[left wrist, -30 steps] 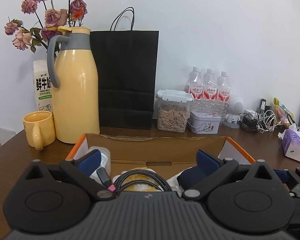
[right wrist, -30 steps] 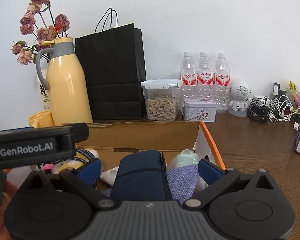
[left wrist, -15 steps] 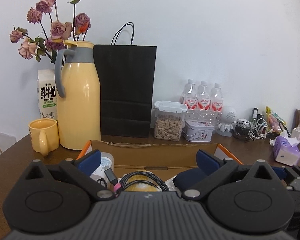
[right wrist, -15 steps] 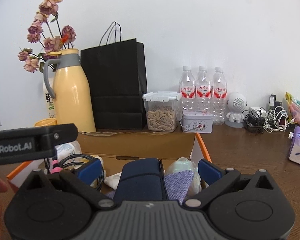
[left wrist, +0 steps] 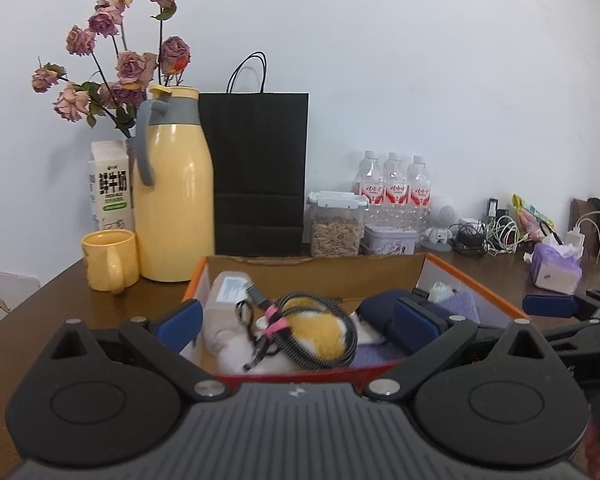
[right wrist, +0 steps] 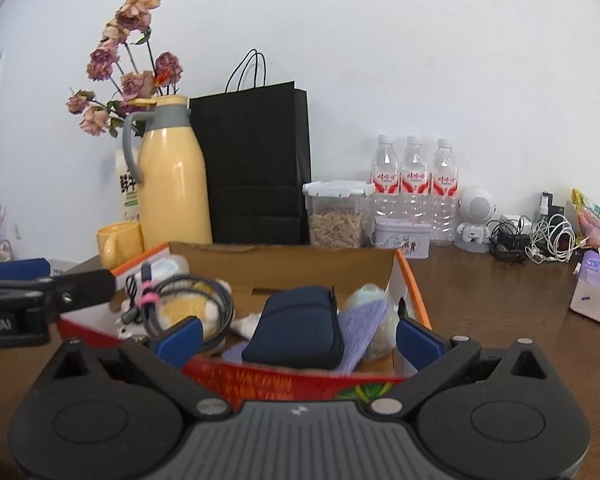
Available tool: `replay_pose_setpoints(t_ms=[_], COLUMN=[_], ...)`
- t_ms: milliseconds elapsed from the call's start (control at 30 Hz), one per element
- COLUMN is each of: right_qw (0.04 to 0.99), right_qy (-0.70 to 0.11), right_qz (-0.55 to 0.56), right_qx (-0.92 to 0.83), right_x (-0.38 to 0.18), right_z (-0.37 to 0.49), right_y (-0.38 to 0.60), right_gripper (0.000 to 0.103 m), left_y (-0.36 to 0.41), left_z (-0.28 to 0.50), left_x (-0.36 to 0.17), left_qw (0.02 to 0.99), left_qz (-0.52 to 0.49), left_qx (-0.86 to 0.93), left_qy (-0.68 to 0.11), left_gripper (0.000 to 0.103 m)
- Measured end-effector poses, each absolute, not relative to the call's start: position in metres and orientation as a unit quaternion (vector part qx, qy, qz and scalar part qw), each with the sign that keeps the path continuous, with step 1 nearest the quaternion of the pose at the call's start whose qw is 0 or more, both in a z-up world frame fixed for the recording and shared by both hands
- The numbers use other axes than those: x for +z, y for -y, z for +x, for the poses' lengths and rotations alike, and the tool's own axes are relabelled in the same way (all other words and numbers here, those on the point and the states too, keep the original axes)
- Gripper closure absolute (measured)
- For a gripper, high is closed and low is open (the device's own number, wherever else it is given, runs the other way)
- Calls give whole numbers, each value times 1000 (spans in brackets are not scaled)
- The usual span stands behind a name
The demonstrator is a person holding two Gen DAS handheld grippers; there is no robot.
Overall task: Organize objects
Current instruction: 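Withdraw both grippers from the box toward the remaining white caps on the table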
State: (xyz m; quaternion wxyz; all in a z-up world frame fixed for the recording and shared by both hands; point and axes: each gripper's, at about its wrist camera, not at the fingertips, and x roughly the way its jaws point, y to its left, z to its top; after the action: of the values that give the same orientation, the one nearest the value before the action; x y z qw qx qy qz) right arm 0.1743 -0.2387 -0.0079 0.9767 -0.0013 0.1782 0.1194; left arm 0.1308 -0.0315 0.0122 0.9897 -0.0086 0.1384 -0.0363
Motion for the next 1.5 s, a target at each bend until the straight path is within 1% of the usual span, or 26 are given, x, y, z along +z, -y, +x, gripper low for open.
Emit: replay_pose_setpoints(t_ms=[267, 367, 433, 467, 500, 533, 567, 633, 667, 700, 767, 833, 867, 933, 1000, 1067, 1100, 1133, 1200, 1500], right_qw=[971, 967, 964, 963, 961, 959, 956, 949, 946, 942, 935, 930, 927, 923, 918, 915, 914, 913, 909, 910], right_qy=[-198, -204, -209, -212, -216, -219, -222, -230, -234, -238, -247, -257, -263, -274, -286, -294, -297, -299, -305, -301], right_qz=[-3, -5, -8, -11, -15, -18, -19, -20, -20, -18, -17, -19, -22, -24, -21, -14, -11, -7, 3, 34], right_qx=[136, 150, 163, 168, 173, 181, 190, 212, 223, 234, 252, 263, 265, 270, 274, 276, 276, 277, 284, 282], right_x=[-23, -26, -28, -29, -30, -32, -33, -35, -35, -36, -38, -40, -41, -44, -46, -48, -49, -49, -50, -48], right_z=[151, 144, 141, 139, 139, 138, 137, 137, 137, 137, 138, 139, 140, 143, 146, 150, 151, 152, 154, 155], right_y=[241, 239, 236, 234, 231, 229, 227, 221, 219, 216, 210, 203, 199, 193, 190, 188, 187, 187, 188, 199], right_gripper=[0, 2, 8, 9, 11, 18, 21, 31, 32, 33, 35, 35, 35, 41, 45, 46, 49, 56, 64, 65], left_y=[5, 1, -1, -1, -1, -1, -1, 0, 0, -1, -2, -3, -3, -2, -2, -3, -2, -3, -2, 5], left_z=[117, 120, 122, 122, 123, 123, 124, 124, 125, 125, 128, 130, 131, 135, 142, 151, 155, 157, 157, 143], left_x=[-10, -20, -23, -24, -25, -26, -27, -28, -28, -29, -29, -30, -31, -31, -32, -33, -34, -35, -37, -35], left_qw=[981, 975, 972, 971, 970, 970, 968, 967, 966, 965, 962, 960, 958, 954, 948, 942, 938, 935, 933, 937], left_qz=[-9, -11, -14, -15, -16, -16, -16, -15, -15, -17, -24, -31, -32, -39, -49, -62, -69, -73, -78, -62], left_qx=[-26, -38, -43, -45, -47, -50, -54, -58, -58, -59, -71, -81, -86, -98, -112, -123, -128, -132, -139, -158], left_qy=[-190, -220, -230, -233, -236, -239, -243, -248, -250, -253, -262, -267, -271, -281, -292, -307, -315, -320, -323, -307], left_gripper=[0, 0, 0, 0, 0, 1, 4, 11, 20, 31, 40, 44, 47, 53, 63, 67, 69, 69, 73, 73])
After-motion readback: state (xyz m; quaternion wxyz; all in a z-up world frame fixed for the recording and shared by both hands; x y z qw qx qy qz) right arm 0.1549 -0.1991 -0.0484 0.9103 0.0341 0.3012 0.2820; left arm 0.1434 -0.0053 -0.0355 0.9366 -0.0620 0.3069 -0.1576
